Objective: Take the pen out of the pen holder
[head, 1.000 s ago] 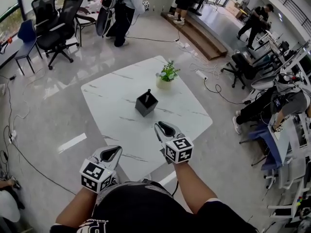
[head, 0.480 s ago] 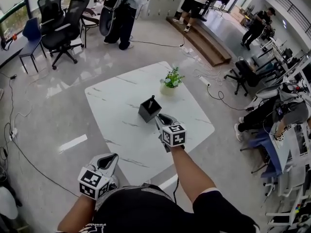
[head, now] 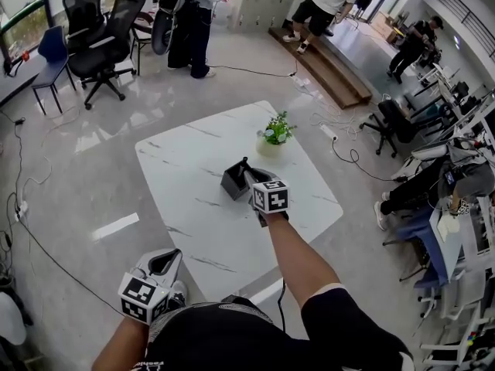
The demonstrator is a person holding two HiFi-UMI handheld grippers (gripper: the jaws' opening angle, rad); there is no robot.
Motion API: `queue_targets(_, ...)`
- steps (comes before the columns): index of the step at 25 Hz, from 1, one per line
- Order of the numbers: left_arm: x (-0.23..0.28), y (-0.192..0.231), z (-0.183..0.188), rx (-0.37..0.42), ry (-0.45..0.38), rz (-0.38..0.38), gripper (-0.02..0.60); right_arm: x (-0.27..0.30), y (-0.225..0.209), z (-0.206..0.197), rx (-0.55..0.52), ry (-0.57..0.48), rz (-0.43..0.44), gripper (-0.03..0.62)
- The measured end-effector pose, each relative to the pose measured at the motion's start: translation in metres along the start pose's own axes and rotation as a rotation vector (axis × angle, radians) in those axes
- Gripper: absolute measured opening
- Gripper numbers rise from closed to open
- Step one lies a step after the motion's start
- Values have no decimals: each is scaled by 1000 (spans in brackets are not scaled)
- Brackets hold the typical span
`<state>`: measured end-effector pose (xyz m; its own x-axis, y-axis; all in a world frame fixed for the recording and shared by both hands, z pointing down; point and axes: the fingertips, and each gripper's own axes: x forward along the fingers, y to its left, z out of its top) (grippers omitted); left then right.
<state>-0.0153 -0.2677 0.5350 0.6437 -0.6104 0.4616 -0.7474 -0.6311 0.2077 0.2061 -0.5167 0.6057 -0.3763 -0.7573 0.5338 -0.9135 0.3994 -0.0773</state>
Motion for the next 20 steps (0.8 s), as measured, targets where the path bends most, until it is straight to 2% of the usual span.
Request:
queue_targets(7, -11, 11, 1, -33, 7, 54, 57, 26, -11, 3, 14, 44, -7, 60)
queue_targets(20, -26, 21, -16, -74, 27, 107, 57, 58, -17, 5, 17, 99, -17, 61)
